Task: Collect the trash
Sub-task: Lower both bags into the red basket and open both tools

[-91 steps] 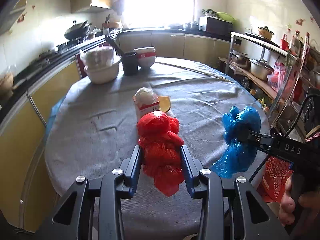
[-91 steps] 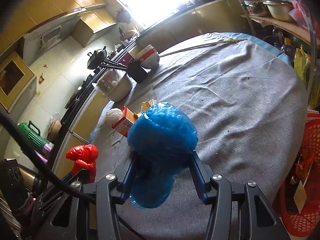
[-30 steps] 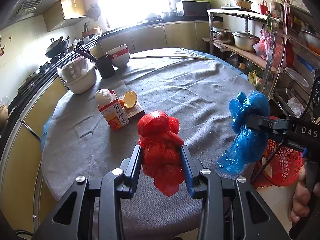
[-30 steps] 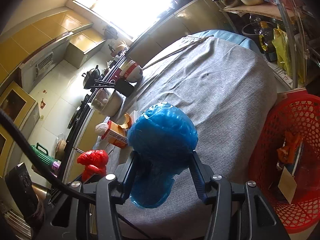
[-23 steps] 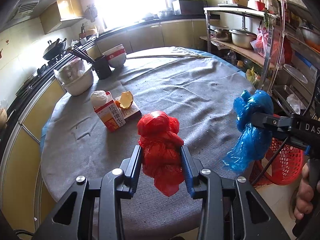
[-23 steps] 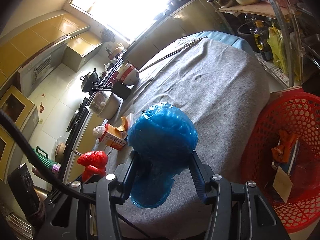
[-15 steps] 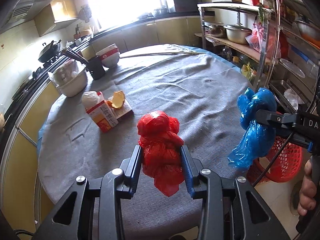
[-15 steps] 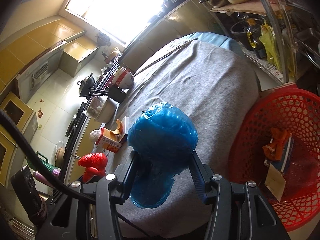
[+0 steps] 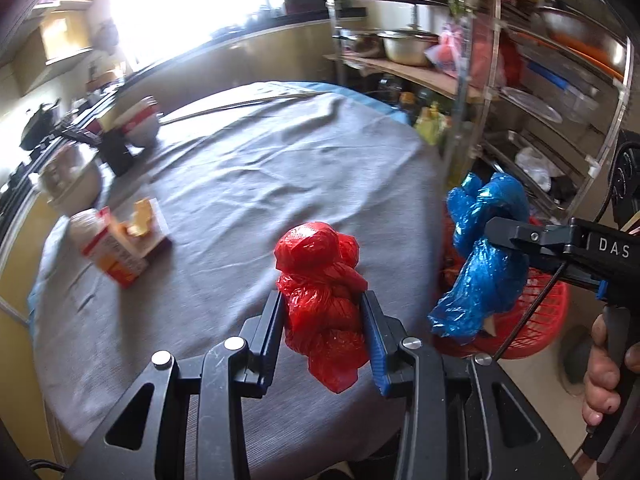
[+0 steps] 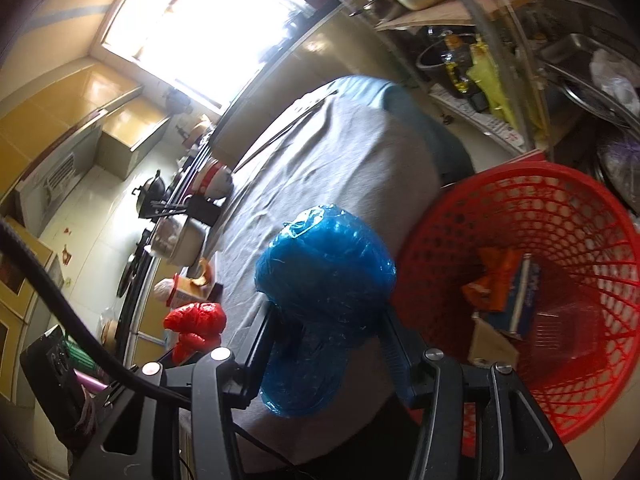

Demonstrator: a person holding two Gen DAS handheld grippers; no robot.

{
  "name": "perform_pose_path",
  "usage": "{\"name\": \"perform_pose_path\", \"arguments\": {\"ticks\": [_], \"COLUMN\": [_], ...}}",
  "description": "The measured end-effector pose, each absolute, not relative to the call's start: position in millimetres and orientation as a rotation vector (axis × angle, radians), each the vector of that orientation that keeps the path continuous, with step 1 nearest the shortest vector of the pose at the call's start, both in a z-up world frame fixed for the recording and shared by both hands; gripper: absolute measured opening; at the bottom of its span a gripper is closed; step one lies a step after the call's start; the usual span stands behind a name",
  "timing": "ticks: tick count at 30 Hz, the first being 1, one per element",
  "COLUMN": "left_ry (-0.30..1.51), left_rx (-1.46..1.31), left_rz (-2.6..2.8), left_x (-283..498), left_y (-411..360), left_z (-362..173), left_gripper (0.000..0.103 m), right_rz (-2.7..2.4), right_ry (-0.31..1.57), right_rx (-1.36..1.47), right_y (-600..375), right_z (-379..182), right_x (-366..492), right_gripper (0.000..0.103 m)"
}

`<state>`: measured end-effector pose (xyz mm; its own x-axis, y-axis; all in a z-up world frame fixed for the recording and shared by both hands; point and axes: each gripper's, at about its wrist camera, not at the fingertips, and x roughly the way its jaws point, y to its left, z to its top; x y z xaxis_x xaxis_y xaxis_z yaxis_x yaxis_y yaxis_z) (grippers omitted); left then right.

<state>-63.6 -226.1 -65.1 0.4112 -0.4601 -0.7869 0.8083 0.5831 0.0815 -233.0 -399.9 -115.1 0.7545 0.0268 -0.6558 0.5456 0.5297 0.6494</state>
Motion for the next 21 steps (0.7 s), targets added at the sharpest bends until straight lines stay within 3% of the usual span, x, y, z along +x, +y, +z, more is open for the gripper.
{"name": "perform_pose_path", "arguments": {"ticks": [21], "left_ry": [0.781], "left_rx": [0.625], "left_rz": [-1.118], "left_x": [-130], "left_y": [-343], "left_z": [-68], "left_gripper": [0.040], "right_rz": [-0.629], "right_ry": [0.577], "right_rx": [0.944], "right_y": [-468], "right_z": [-108], "right_x": [-330], "right_gripper": [0.055]}}
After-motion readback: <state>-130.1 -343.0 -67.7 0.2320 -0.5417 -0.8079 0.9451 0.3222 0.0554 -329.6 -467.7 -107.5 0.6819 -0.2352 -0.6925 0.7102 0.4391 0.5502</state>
